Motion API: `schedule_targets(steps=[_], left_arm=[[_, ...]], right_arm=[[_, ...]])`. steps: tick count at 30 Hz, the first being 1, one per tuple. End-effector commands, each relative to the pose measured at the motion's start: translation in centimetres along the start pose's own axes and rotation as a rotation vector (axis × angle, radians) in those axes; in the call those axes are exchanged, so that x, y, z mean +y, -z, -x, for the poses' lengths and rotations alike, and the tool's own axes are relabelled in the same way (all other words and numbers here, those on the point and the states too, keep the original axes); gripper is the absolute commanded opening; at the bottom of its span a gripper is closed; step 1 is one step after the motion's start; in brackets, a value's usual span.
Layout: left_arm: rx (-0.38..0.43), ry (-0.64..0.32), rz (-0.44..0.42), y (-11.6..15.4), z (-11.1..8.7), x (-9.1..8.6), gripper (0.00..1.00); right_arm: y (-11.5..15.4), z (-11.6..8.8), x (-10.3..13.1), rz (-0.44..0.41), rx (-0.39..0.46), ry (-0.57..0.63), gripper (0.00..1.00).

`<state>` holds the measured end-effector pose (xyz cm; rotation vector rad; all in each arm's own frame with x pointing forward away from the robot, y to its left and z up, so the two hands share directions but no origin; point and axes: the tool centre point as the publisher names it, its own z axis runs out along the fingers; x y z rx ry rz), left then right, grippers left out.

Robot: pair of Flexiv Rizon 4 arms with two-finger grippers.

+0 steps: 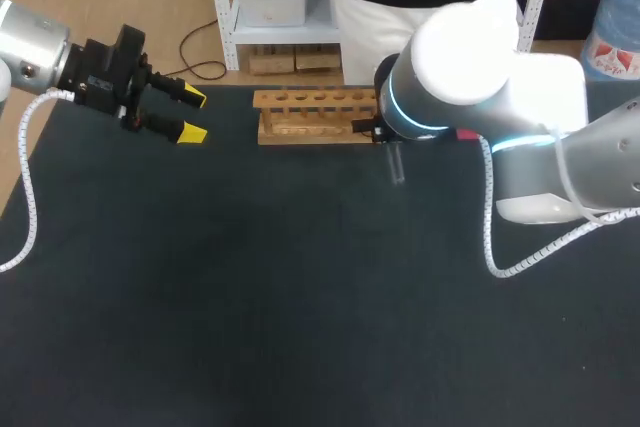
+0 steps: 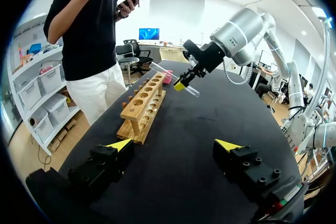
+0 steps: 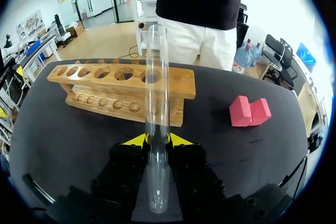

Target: Grasp the test tube, adjust it, and insert it.

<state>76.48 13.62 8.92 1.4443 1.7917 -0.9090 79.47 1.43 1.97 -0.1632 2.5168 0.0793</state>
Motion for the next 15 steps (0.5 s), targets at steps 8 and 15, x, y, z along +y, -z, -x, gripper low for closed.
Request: schedule_targets(steps=[8,15], left_arm=[[-0.001,-0.002,-0.002,-0.03,-0.08,0.09,1.0],[-0.001,-0.002,-0.002,-0.03,-0.08,0.09,1.0]], right_arm=[[-0.38,0.08,0.15,0.017,0.013,0.003,0.0],[0.21,0.0,0.17,0.015,0.001,-0.011,0.0]])
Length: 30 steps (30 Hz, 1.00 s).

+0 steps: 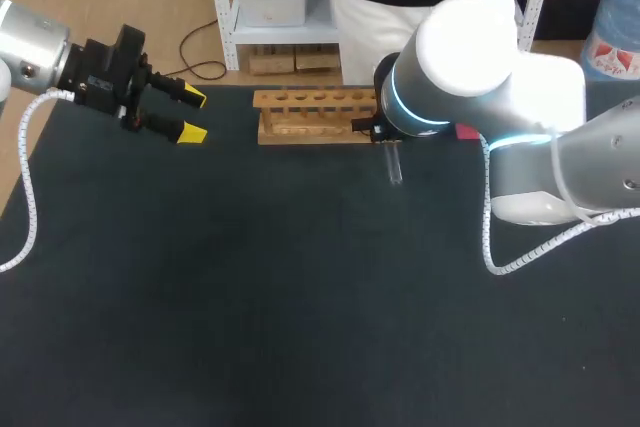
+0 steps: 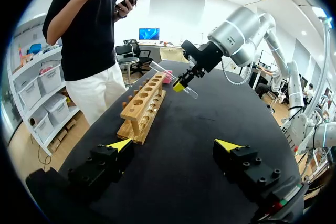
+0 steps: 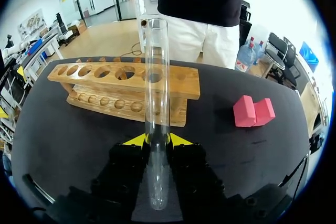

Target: Grasp the test tube, adjust it, and insert it.

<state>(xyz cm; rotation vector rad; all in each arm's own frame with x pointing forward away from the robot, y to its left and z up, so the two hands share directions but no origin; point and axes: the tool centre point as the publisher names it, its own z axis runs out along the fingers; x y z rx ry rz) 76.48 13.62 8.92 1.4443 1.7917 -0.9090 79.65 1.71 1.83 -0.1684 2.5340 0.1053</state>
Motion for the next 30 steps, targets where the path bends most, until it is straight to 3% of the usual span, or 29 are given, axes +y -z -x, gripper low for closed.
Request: schedule_targets(steps=[1,15,30], left_arm=[[-0.001,-0.002,-0.002,0.0,-0.1,0.1,1.0],[-0.001,-0.002,-0.002,0.0,-0.1,0.1,1.0],[-0.001,-0.002,-0.002,0.0,-0.1,0.1,1.0]], right_arm=[[0.7,-0.1,-0.1,-0.011,-0.027,-0.015,0.0],[4.7,0.2,-0.5,-0.088,-0.161,-0.082,0.0],[8.3,0.9,-0.5,-0.08,-0.254,-0.056,0.0]])
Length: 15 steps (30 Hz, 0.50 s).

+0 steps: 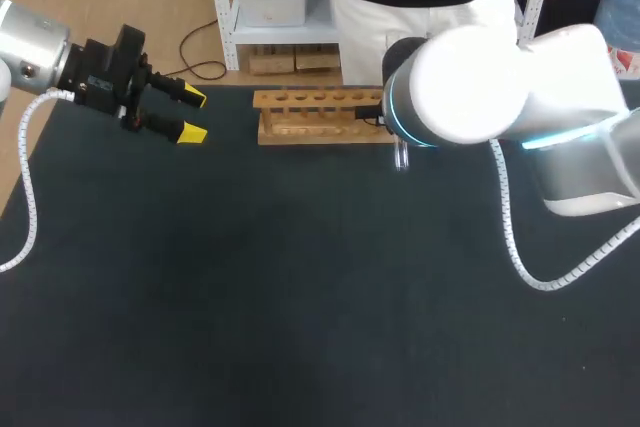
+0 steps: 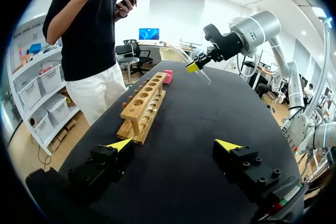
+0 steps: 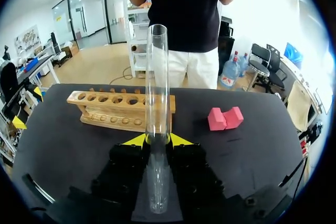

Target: Grasp the test tube, adjust it, and insert it.

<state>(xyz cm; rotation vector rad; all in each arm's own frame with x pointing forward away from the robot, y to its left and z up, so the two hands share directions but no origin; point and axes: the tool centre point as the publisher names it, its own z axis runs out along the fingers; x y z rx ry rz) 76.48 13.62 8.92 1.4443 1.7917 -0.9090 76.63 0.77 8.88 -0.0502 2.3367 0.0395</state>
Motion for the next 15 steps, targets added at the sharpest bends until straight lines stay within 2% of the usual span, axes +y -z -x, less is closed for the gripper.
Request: schedule_targets(steps=[1,15], left_arm=[[-0.001,-0.002,-0.002,-0.03,-0.08,0.09,1.0],[-0.001,-0.002,-0.002,-0.03,-0.08,0.09,1.0]], right_arm=[[0.84,-0.38,-0.38,0.004,-0.052,-0.001,0.0],[1.13,-0.4,-0.43,0.008,-0.053,-0.006,0.0]])
